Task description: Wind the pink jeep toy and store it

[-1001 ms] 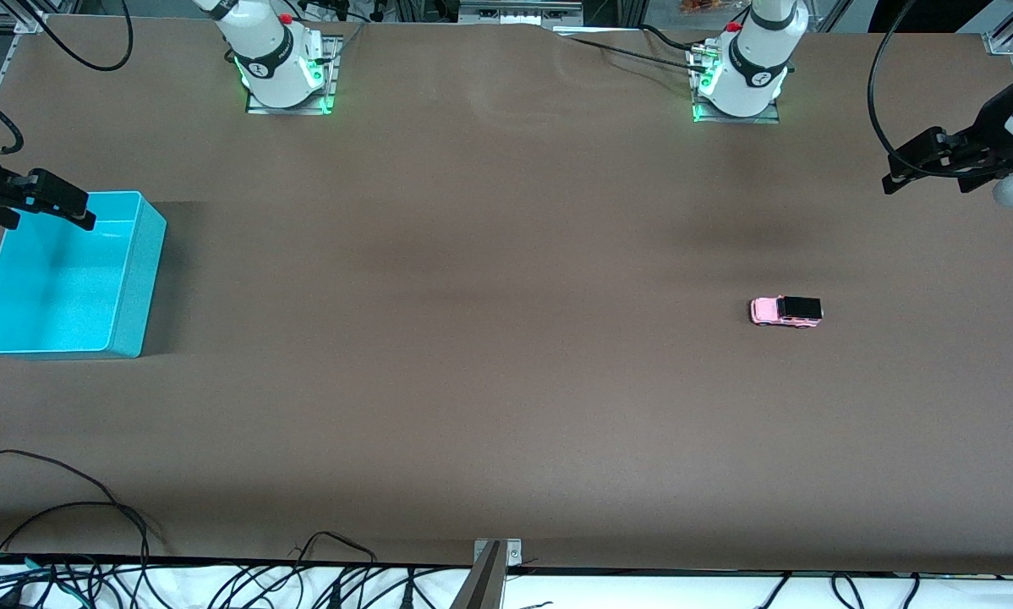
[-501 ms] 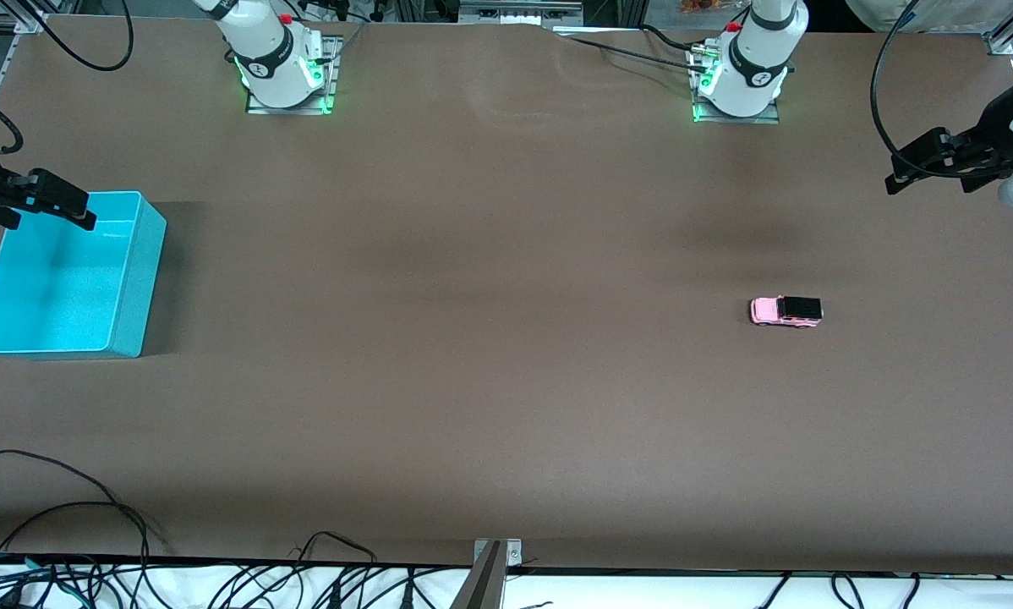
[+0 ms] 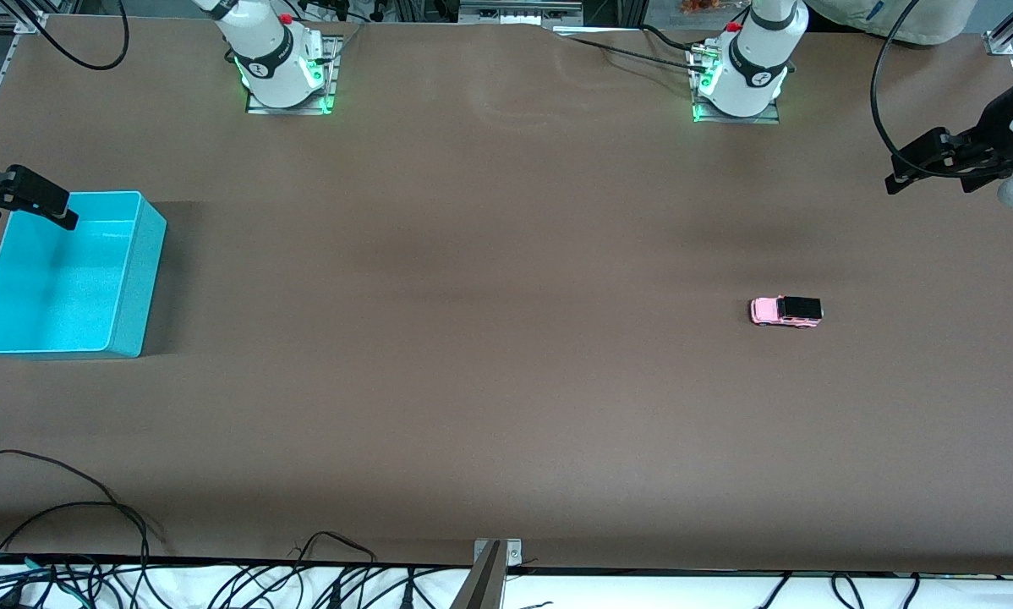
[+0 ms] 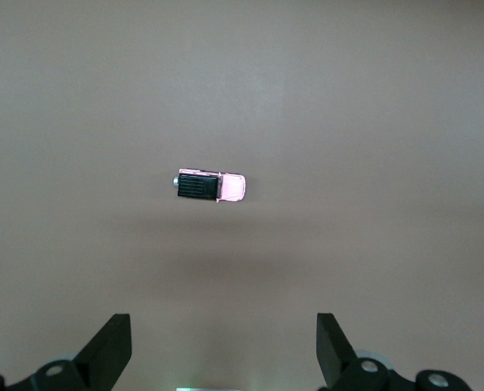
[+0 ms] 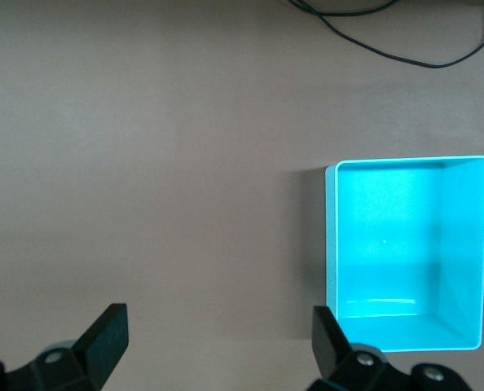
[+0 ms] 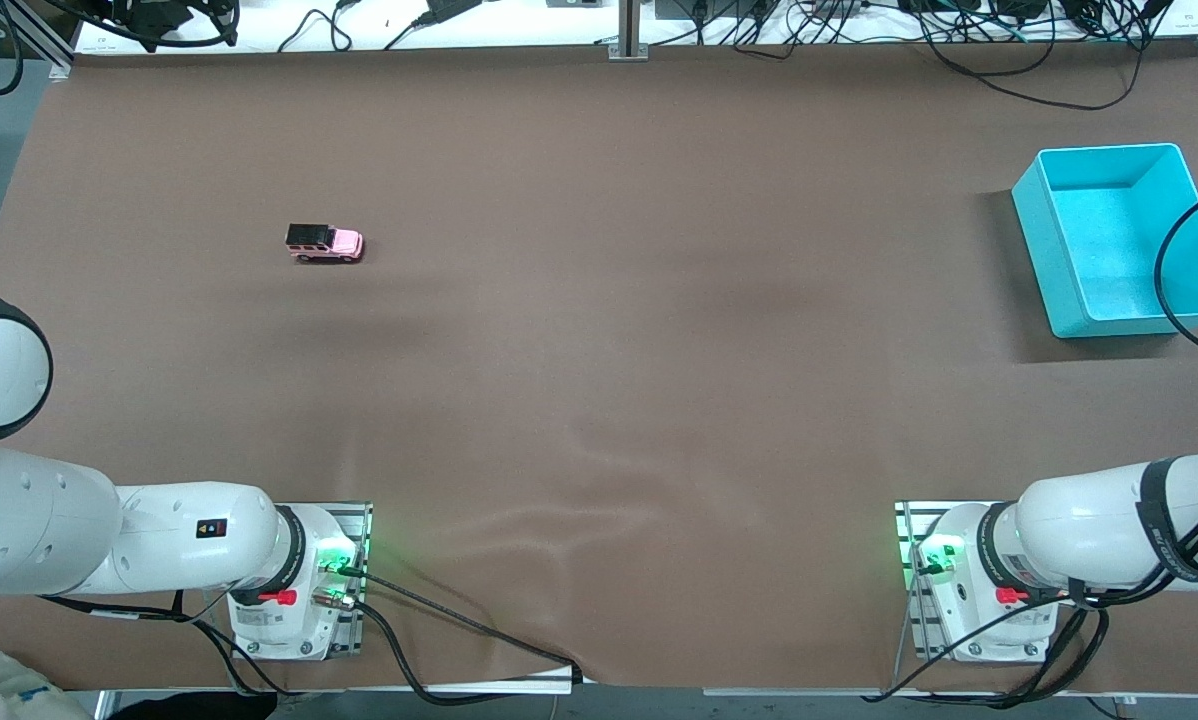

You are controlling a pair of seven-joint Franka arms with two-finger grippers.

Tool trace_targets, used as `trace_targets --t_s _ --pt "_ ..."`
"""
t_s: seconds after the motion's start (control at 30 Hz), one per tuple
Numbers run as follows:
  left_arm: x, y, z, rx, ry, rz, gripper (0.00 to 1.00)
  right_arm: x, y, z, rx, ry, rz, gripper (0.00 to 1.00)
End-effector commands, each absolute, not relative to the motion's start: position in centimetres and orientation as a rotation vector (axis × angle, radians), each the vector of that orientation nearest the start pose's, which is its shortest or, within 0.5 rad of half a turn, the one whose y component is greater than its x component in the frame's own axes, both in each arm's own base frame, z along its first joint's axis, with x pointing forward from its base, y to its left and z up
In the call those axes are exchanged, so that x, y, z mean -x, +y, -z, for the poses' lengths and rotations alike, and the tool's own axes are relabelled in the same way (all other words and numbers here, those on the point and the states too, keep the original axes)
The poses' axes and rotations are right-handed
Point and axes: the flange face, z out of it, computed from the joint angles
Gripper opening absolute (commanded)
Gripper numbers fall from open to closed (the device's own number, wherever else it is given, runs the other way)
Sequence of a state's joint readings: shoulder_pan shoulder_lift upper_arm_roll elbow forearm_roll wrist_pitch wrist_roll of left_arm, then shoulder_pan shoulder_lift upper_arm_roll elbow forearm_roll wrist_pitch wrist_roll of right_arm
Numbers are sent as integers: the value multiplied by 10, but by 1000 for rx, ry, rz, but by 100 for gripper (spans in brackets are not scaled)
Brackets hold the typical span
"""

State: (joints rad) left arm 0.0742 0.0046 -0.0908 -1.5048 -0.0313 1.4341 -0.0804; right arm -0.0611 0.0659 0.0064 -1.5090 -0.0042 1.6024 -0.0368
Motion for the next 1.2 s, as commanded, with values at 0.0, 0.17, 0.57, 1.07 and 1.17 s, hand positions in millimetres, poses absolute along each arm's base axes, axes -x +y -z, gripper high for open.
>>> trace_targets --t_s 0.0,0.17,0.57,1.07,1.17 --pt "-539 -9 -640 3137 -112 -133 100 -579 -32 -626 3128 22 49 100" --pt "-539 8 -640 3145 -162 -134 100 -579 -32 -626 3127 26 52 100" --pt "-542 1 -638 3149 -123 -136 100 -579 -34 -626 3127 26 49 100" --pt "-548 -5 -623 3149 -108 -93 100 -578 -34 -625 3127 26 47 100" --pt "-550 -2 -614 3146 -116 -39 100 -578 -34 -625 3127 26 47 100"
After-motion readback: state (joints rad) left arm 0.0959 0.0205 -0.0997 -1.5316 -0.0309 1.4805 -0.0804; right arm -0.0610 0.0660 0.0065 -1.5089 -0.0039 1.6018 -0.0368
